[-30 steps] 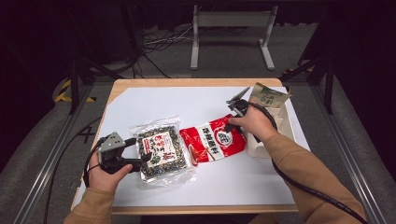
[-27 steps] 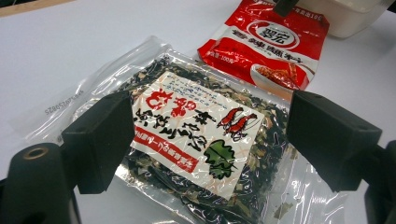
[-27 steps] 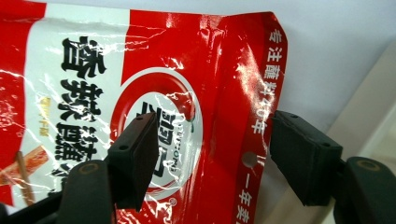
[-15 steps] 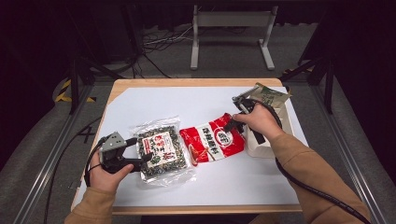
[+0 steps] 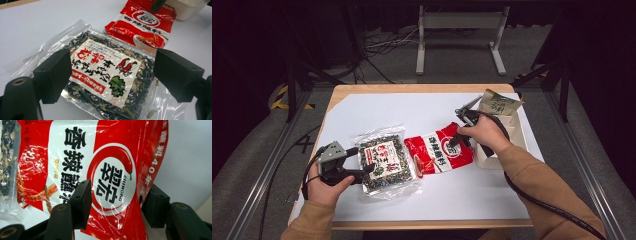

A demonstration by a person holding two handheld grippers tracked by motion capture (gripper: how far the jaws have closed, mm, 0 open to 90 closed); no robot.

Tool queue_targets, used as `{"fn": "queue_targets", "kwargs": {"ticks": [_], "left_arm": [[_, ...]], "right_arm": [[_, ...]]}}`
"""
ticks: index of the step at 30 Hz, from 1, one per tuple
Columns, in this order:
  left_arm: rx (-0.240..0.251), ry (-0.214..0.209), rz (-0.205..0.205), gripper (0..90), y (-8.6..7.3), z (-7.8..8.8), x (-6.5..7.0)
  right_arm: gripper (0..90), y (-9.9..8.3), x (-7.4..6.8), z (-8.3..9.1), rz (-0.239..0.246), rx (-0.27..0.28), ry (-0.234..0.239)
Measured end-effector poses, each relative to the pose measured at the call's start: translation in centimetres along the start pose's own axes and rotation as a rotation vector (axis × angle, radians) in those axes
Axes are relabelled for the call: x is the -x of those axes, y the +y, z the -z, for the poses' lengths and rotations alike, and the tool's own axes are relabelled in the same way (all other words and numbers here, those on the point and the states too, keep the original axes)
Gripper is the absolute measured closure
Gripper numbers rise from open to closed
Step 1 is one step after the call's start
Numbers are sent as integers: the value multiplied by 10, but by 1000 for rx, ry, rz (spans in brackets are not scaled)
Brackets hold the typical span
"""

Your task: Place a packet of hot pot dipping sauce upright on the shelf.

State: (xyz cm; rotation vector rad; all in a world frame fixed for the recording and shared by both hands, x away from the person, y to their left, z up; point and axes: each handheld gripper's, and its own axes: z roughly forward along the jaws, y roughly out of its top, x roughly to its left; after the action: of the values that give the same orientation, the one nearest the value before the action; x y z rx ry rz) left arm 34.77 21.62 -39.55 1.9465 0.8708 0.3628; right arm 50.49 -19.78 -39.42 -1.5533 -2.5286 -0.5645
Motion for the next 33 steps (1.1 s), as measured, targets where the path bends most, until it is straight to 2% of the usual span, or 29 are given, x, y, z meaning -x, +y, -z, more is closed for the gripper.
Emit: {"fn": "queue_targets", "kwargs": {"ticks": [7, 15, 17, 20, 22, 24, 29, 33], "left_arm": [[-2, -1, -5, 159, 1, -1, 0], [-4, -2, 1, 160, 0, -2, 0], [-1, 0, -3, 159, 0, -2, 0], [-5, -5, -2, 159, 0, -2, 0], [-6, -5, -3, 159, 1, -2, 1], [-5, -5, -1, 160, 1, -2, 0], [-1, -2, 0, 160, 0, -1, 1], [-1, -1, -4, 159, 0, -1, 0]], "right_arm": [[475, 2, 2, -6, 33, -27, -18], [756, 2, 12, -5, 93, -41, -45], [803, 2, 13, -2, 101, -44, -40], [833, 2, 12, 2, 112, -35, -11], [884, 2, 12, 4, 118, -33, 8], [892, 3, 10, 6, 123, -28, 27], [894, 3, 6, 8, 129, -28, 33], [857, 3, 5, 4, 108, -26, 83]]}}
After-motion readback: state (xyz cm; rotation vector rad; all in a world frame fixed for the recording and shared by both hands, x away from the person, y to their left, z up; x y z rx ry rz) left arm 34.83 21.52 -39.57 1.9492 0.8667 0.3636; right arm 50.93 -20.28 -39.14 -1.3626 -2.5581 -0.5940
